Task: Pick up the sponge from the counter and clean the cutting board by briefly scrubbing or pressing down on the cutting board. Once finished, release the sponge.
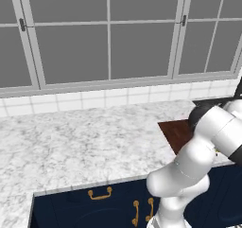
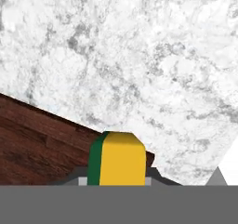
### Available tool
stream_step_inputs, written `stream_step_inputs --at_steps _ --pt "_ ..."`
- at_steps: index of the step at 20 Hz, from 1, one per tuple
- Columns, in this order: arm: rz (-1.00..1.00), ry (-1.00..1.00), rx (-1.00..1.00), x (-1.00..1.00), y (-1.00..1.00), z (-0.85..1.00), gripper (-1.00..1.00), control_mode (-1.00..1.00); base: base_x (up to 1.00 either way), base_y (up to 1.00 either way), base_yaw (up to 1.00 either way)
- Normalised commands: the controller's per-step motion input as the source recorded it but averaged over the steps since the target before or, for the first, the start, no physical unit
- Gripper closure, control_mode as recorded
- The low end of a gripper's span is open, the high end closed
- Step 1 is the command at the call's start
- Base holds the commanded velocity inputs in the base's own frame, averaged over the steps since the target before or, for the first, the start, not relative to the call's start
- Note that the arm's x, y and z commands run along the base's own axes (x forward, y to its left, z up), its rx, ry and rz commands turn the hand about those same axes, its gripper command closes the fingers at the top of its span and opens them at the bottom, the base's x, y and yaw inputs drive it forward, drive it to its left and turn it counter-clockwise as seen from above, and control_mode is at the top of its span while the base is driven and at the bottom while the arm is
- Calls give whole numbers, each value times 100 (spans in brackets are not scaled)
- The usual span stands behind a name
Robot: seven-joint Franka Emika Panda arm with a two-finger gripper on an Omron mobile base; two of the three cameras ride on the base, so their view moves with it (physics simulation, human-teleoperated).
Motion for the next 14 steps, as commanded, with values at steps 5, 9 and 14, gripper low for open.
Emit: stream_step_inputs --at_steps 5,9,14 --pt "-14 0 0 23 -21 0 100 -100 0 0 0" --pt "-20 0 -2 54 54 0 100 -100 0 0 0" --pt "-22 0 -2 78 56 0 100 -100 0 0 0"
